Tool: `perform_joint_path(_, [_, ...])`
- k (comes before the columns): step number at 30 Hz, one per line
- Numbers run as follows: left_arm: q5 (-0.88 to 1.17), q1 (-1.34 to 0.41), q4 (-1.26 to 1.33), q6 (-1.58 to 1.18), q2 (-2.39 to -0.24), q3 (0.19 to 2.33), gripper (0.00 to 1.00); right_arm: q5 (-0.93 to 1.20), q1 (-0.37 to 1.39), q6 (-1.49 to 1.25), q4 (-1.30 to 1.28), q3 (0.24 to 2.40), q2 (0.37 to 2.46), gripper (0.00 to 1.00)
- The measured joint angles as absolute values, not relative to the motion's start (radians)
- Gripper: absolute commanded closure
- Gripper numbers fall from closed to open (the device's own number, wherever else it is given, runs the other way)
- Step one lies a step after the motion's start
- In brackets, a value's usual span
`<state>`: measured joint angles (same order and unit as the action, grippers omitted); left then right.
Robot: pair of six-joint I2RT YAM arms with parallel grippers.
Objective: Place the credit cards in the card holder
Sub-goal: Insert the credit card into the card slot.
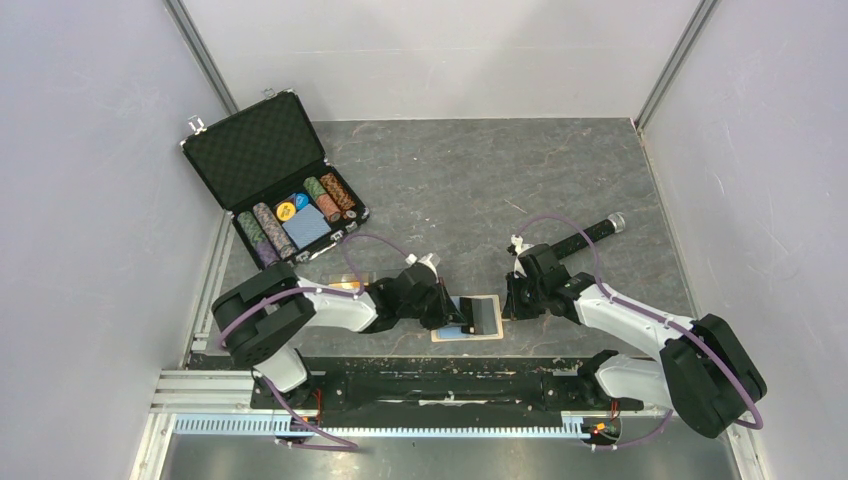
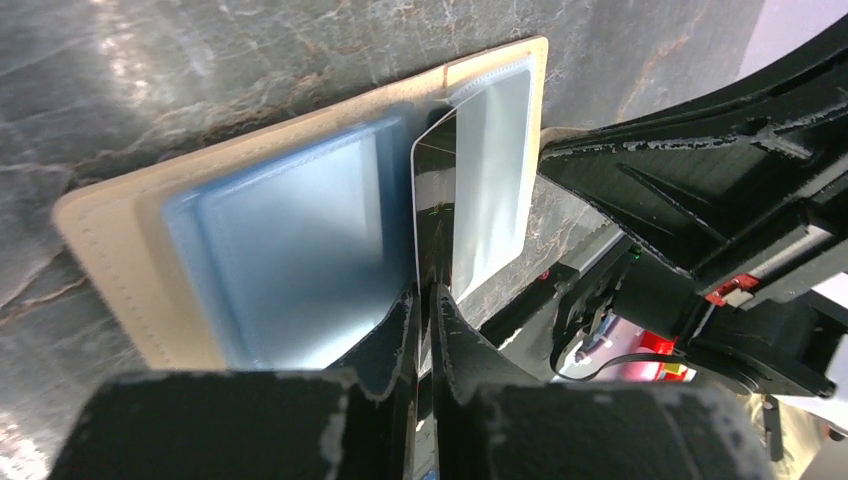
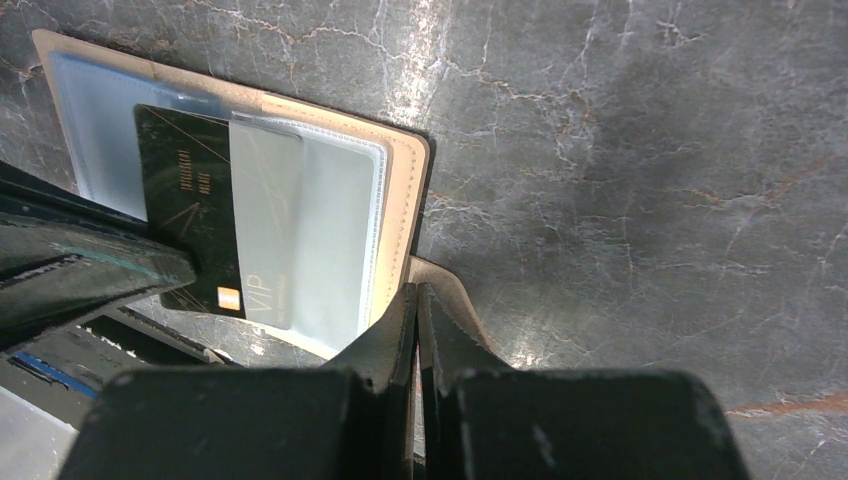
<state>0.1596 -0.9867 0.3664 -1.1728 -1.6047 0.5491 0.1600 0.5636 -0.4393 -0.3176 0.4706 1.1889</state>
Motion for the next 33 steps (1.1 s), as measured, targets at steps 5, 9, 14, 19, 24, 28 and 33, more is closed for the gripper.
perform_joint_path(5, [0.136, -1.015, 0.212, -1.147, -1.638, 0.655, 0.7, 0.16, 0.564, -0.44, -0.317, 0.471, 1.188, 1.0])
perform_joint_path(9, [0.12, -1.026, 0.116, -1.111, -1.641, 0.708, 0.55, 0.16, 0.564, -0.44, -0.317, 0.471, 1.188, 1.0])
perform_joint_path(14, [0.08, -1.037, -0.035, -1.062, -1.626, 0.785, 0.45, 0.161, 0.564, -0.44, -0.316, 0.471, 1.19, 1.0])
perform_joint_path(19, [0.05, -1.039, -0.134, -1.021, -1.613, 0.824, 0.42, 0.162, 0.563, -0.44, -0.316, 0.471, 1.19, 1.0])
perform_joint_path(24, [0.047, -1.039, -0.15, -1.011, -1.621, 0.832, 0.42, 0.162, 0.563, -0.439, -0.316, 0.471, 1.19, 1.0])
perform_joint_path(28, [0.054, -1.038, -0.147, -1.005, -1.645, 0.854, 0.44, 0.162, 0.563, -0.439, -0.316, 0.471, 1.191, 1.0])
perform_joint_path(33, [0.059, -1.038, -0.147, -0.992, -1.686, 0.894, 0.48, 0.164, 0.563, -0.435, -0.315, 0.471, 1.192, 1.0])
